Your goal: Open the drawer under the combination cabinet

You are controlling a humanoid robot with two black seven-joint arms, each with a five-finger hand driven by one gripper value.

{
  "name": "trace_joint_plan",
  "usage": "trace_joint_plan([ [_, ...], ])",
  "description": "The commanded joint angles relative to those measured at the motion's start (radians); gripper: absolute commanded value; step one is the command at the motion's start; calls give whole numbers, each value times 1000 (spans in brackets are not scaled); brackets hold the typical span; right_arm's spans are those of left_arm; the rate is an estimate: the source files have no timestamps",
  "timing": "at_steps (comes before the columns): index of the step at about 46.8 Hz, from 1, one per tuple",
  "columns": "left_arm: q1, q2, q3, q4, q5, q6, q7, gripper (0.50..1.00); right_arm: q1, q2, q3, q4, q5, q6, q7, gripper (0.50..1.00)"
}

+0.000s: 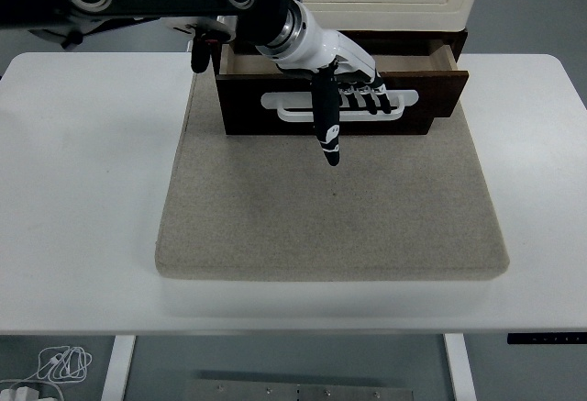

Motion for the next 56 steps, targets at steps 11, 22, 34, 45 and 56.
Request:
trace_joint_plan([
  [11, -14, 13, -6, -14, -3, -23, 1, 1000, 0, 0, 0, 0, 0, 0, 0, 926],
  [22, -15, 24, -38, -16, -5, -47, 0, 1000, 0, 0, 0, 0, 0, 0, 0, 926],
  [34, -8, 53, -309, -6, -6, -139, -19, 1000, 0, 0, 0, 0, 0, 0, 0, 926],
  [45, 5, 65, -617, 73, 8, -179, -29, 1000, 0, 0, 0, 0, 0, 0, 0, 926],
  [56, 29, 70, -843, 190, 58, -144, -198, 1000, 0, 0, 0, 0, 0, 0, 0, 926],
])
